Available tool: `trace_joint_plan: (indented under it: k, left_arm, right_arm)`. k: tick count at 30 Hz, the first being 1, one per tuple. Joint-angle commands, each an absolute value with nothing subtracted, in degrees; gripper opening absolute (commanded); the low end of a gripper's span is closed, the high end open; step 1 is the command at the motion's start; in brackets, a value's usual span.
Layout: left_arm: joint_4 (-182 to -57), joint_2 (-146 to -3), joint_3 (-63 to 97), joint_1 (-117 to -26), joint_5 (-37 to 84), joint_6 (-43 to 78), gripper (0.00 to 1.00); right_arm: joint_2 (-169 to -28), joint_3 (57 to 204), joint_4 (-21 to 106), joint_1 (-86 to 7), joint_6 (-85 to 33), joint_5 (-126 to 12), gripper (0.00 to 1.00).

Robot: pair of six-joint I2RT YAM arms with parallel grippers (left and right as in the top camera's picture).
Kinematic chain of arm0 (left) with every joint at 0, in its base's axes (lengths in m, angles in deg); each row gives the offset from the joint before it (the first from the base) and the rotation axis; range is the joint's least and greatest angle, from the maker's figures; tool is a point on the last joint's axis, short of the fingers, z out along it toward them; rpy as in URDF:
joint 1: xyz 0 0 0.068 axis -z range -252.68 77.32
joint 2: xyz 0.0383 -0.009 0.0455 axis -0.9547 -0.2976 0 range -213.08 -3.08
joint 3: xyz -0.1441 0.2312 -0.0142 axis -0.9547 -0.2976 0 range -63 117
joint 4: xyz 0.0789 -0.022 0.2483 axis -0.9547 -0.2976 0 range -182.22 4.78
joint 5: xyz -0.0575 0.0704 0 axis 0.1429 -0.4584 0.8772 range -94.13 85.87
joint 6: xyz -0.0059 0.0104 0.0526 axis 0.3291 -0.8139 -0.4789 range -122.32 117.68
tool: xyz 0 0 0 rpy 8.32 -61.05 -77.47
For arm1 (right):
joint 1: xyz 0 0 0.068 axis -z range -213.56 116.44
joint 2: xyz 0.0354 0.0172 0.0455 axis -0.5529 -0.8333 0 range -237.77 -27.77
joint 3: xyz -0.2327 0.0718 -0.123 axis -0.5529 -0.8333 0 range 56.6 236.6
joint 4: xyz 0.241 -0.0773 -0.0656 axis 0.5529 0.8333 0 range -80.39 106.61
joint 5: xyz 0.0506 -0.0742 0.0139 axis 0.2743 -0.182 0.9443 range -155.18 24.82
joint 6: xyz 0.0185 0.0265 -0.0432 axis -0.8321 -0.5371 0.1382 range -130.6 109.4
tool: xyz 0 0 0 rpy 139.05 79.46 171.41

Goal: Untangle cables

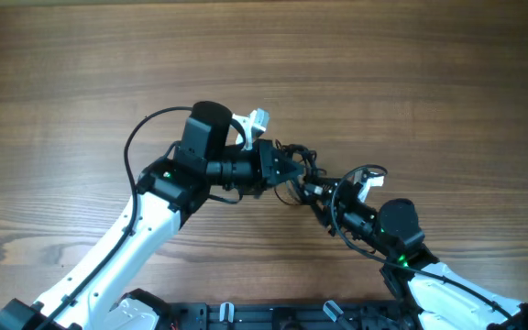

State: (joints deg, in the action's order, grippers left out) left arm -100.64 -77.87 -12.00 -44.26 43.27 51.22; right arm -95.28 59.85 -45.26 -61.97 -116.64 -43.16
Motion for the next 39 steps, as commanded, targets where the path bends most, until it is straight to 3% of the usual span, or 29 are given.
trace_joint_plan:
  k: [1,2,3,5,6,7,8,11,14,16,19,22,26,30,35,36,37,38,39]
  left_arm:
    - [-100.42,-76.99,-11.36,-42.49,41.09,54.06,0.04]
    - [-100.47,-76.99,-11.36,-42.42,41.19,54.06,0.04]
    - [-100.45,-76.97,-11.36,-42.64,41.22,54.11,0.11]
    - [-100.42,-76.90,-11.36,-44.52,41.22,54.11,0.51]
    - [-100.45,-76.90,-11.36,-46.23,41.22,54.11,0.61]
    - [-100.55,-76.90,-11.36,-48.91,41.46,54.11,0.80]
    - [-101.47,-76.90,-11.36,-51.97,41.87,54.59,0.89]
    - [-109.54,-76.93,-11.36,-59.32,41.83,60.16,0.95]
    - [-117.30,-76.95,-11.36,-59.89,41.33,61.14,0.94]
    - [-118.96,-76.99,-11.36,-56.61,37.92,61.21,0.85]
    - [-118.19,-76.99,-11.36,-49.96,30.35,67.72,0.83]
    - [-111.35,-77.04,-11.36,-43.67,24.19,71.92,0.84]
    - [-105.28,-77.04,-11.36,-36.19,13.83,72.40,0.85]
    - [-105.58,-77.87,-11.36,-31.25,4.17,73.62,0.85]
    - [-106.26,-83.07,-11.36,-28.54,2.62,79.24,0.84]
    - [-106.17,-84.03,-11.36,-28.43,2.57,80.57,0.82]
    - [-105.98,-85.10,-11.36,-28.41,2.11,82.43,0.73]
    - [-105.43,-86.02,-11.36,-28.41,1.90,83.37,0.49]
    - [-104.99,-86.76,-11.36,-28.41,1.70,83.94,0.34]
  right_arm:
    - [-95.43,60.07,-45.20,-62.01,-118.00,-44.27,0.04]
    - [-95.43,60.07,-45.22,-61.99,-116.84,-44.75,0.04]
    - [-95.43,60.07,-45.20,-61.99,-115.94,-45.26,0.04]
    - [-95.43,60.07,-44.91,-61.99,-113.71,-47.25,0.04]
    - [-95.43,60.07,-44.26,-61.99,-112.77,-48.56,0.04]
    - [-95.43,60.07,-43.38,-61.99,-112.27,-50.41,0.04]
    - [-95.43,60.07,-42.90,-61.99,-110.52,-52.67,0.04]
    - [-95.43,60.07,-43.06,-62.01,-101.39,-60.36,0.04]
    - [-95.43,60.07,-43.14,-62.01,-96.51,-66.87,0.04]
    - [-95.43,60.07,-44.80,-62.01,-94.13,-67.35,0.04]
    - [-95.43,60.07,-46.84,-62.01,-83.55,-68.95,0.04]
    - [-95.43,60.07,-46.66,-62.01,-81.13,-69.50,0.04]
    - [-95.43,60.07,-39.93,-62.01,-92.19,-69.23,0.05]
    - [-95.43,60.09,-38.33,-62.01,-102.70,-59.94,0.05]
    - [-95.43,60.09,-35.97,-62.01,-110.13,-57.65,0.05]
    - [-95.43,60.09,-36.00,-62.01,-111.22,-57.08,0.05]
    - [-95.43,60.09,-36.00,-62.01,-111.92,-56.27,0.05]
    - [-95.43,60.09,-35.95,-62.01,-112.84,-55.11,0.04]
    - [-95.43,60.09,-36.04,-62.01,-112.82,-54.72,0.05]
